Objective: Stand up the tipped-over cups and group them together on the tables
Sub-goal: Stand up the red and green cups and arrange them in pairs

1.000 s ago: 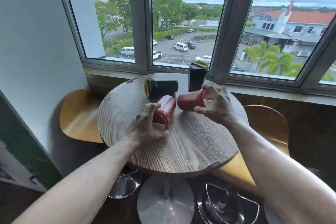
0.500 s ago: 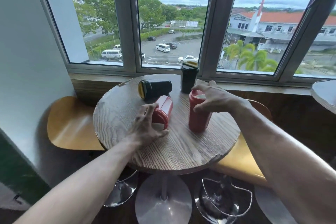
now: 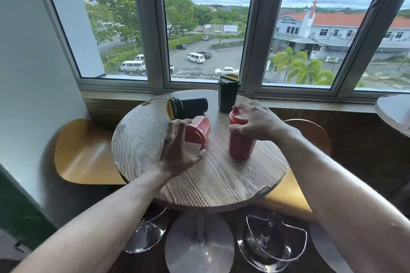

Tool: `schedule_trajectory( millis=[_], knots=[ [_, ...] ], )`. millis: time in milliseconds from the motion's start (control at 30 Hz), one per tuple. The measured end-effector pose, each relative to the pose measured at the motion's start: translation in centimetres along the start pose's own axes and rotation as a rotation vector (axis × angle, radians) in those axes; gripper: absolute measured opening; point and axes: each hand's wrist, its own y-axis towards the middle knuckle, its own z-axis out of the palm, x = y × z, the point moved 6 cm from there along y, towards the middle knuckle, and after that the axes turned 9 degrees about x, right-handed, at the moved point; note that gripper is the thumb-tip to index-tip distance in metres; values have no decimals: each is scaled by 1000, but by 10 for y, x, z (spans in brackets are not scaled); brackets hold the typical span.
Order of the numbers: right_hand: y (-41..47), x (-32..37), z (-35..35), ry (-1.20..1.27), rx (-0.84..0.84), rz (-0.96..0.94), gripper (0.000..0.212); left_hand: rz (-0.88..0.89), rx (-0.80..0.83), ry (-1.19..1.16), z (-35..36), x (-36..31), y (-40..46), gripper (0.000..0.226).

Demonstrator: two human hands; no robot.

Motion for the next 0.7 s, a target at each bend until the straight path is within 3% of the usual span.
schedule_trajectory(
  millis=[167, 433, 700],
  knots=[
    [-1, 1, 0, -14, -20, -1, 69, -44, 15, 62, -36, -11, 32, 84],
    [-3, -3, -1, 89, -53, -6, 63, -127, 484, 75, -49, -21, 76, 69],
    [-3, -3, -4, 104, 19, -13, 65, -143, 466, 17, -36, -11, 68, 93]
  ],
)
